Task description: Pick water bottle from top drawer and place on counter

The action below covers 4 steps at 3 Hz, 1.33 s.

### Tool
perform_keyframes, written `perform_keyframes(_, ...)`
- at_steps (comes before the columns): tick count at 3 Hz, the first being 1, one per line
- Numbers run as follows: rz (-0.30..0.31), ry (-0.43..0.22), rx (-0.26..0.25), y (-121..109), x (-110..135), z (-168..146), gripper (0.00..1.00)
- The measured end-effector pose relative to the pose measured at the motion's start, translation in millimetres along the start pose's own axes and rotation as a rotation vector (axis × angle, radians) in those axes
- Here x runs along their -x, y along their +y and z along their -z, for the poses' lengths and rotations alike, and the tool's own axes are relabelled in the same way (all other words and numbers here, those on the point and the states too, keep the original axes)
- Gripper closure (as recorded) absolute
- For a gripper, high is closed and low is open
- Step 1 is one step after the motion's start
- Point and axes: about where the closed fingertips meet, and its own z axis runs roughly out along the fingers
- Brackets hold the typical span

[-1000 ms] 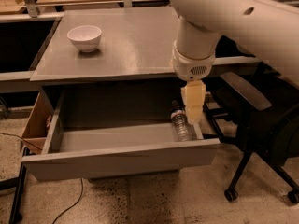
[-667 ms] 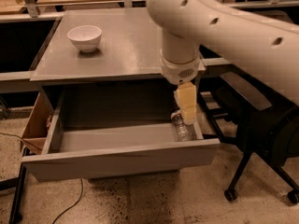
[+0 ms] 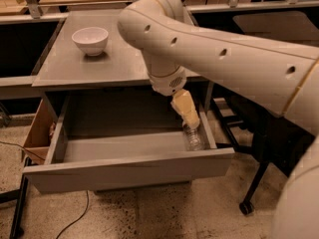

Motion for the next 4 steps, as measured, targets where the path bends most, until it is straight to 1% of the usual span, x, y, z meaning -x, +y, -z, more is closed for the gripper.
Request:
perform_keyframes(1,0.095,0.056,-0.016,-18.2,11.8,-15.0,0.00)
perform_keyframes(2,0.175,0.130,-0.053,-28.4,21.7,-43.7,0.00)
perform_keyframes(3,0.231,0.162,-0.052,-28.9,24.5,-63.7,0.00)
perform_keyframes(4,0.298,0.186,-0.020,-27.0,11.5,-78.2,0.00)
